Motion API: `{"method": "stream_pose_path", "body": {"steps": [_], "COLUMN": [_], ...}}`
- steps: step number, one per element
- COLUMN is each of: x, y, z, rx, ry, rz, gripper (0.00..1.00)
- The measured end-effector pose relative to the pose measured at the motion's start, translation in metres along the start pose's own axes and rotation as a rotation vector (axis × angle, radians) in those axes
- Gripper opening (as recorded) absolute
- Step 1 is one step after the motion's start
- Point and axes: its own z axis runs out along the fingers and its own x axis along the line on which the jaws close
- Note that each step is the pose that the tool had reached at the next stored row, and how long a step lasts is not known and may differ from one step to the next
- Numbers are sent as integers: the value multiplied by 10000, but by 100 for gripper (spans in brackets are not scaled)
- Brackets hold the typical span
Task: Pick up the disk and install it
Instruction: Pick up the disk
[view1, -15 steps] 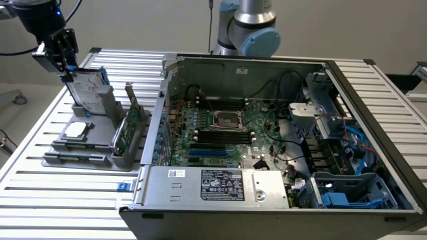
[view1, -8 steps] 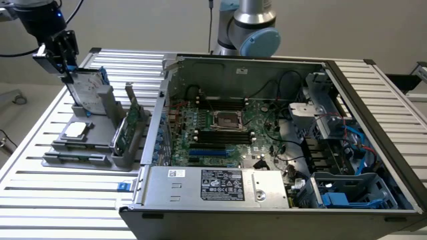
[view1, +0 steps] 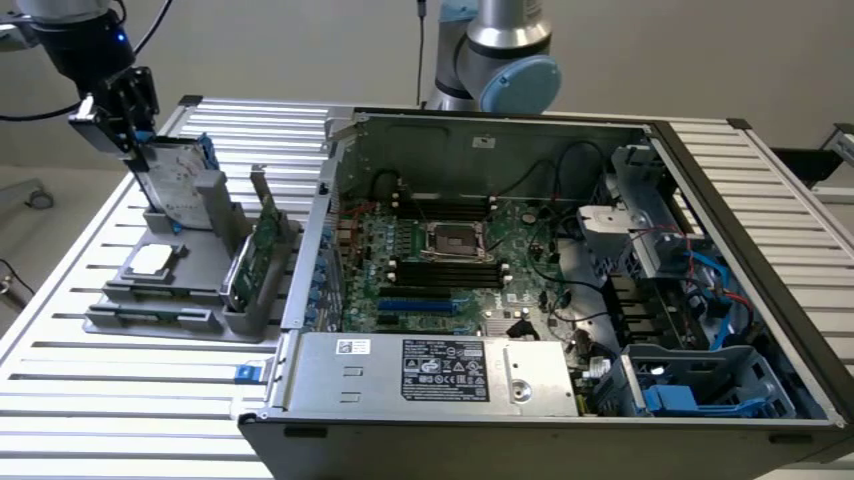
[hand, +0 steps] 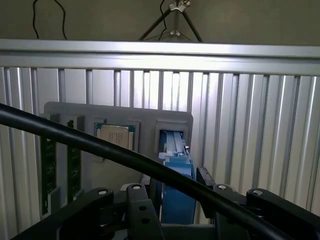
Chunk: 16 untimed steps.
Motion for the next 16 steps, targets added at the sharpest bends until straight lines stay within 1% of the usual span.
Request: {"method": "stream_pose_path", "body": {"steps": [8,16], "x": [-3,-4], "y": [18,18], "z": [44,58], "rx": [-17,-21], "ry": [-98,-130], "rz": [389,540], "gripper": [48,48]}}
